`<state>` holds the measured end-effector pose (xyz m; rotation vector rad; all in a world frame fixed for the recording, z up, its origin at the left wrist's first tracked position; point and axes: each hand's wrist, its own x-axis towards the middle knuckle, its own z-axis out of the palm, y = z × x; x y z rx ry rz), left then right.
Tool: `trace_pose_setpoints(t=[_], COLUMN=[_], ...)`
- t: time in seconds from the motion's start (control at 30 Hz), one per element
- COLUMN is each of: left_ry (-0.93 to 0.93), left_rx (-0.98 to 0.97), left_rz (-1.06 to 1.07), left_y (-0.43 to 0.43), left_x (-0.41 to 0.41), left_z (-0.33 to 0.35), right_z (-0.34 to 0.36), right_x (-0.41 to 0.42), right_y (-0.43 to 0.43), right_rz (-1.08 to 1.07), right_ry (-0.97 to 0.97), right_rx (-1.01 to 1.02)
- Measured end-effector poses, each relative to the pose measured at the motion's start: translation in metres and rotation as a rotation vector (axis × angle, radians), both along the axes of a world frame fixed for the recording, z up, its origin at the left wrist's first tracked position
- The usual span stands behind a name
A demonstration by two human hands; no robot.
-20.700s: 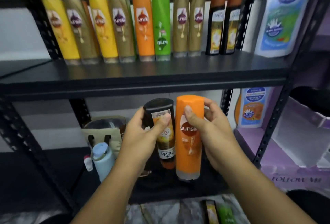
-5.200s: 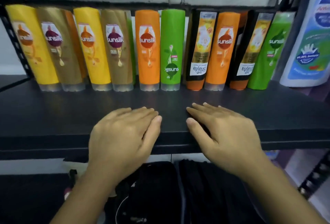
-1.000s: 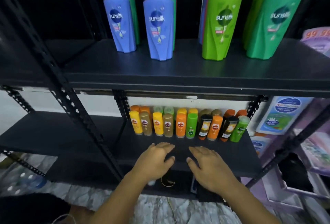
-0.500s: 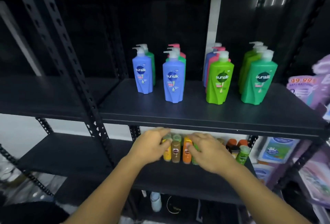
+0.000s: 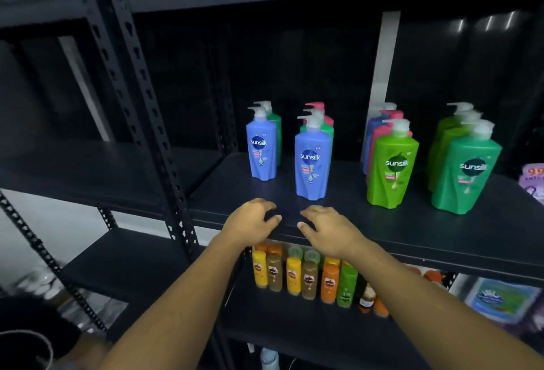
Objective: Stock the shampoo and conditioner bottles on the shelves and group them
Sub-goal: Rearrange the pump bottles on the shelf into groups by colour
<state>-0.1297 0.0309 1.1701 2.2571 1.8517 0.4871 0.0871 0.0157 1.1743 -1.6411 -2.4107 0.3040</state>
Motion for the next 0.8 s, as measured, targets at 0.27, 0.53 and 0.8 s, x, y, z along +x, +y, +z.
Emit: trace_pose_setpoints(t=[0.27, 0.53, 0.8], left_ry=[-0.009, -0.128, -0.806], left_rx=[-0.057, -0.066, 0.002], left_rz=[-0.032, 0.036, 0.24], left_y=[0.065, 0.125, 0.18], left_x=[-0.032, -0.058, -0.048], left_z=[-0.025, -0.025, -0.014], right_z=[-0.02, -0.041, -0.042], right_x=[-0.041, -0.05, -0.051], right_y=[0.071, 0.07, 0.073], right_rz=[0.02, -0.004, -0.028], right_ry=[-0.094, -0.076, -0.076], right_rx=[0.039, 0.231, 0.247])
